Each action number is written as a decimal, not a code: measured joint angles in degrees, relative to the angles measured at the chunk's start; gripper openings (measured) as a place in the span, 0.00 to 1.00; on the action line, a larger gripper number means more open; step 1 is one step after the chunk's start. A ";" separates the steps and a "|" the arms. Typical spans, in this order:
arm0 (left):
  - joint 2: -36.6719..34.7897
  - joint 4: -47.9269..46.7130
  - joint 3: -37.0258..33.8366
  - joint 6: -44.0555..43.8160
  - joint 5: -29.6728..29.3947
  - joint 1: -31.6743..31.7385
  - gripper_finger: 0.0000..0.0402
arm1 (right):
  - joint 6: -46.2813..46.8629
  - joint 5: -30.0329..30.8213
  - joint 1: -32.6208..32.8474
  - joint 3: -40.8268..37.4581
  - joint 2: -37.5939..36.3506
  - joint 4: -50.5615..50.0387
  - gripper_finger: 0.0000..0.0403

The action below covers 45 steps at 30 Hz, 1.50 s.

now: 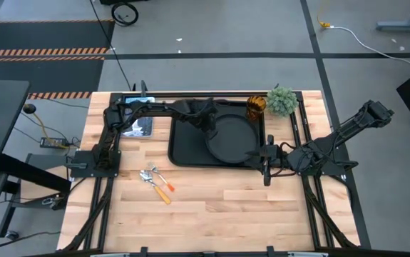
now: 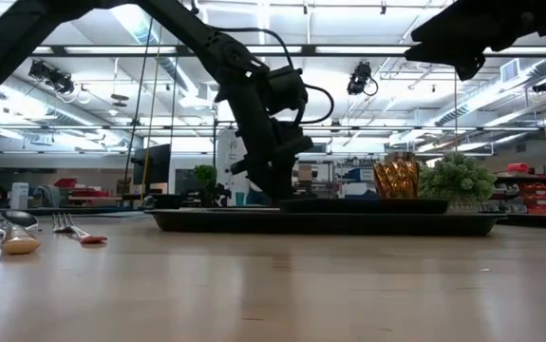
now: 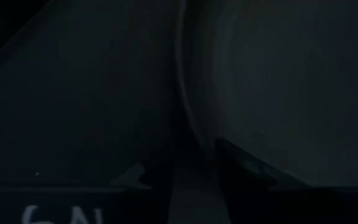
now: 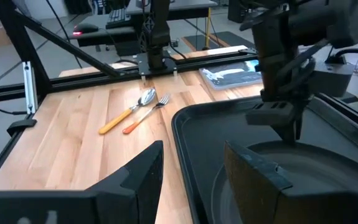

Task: Pick and place plate/cup/fork/spoon on tray
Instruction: Put the black plate on the black serving tray to the bottom of the brown glass, then put the orange fork on the black serving tray to the left of the black plate

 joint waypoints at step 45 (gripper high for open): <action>-18.14 -22.85 -0.13 -23.06 -0.32 -29.76 0.31 | -24.46 10.46 3.96 -0.02 0.19 8.09 0.44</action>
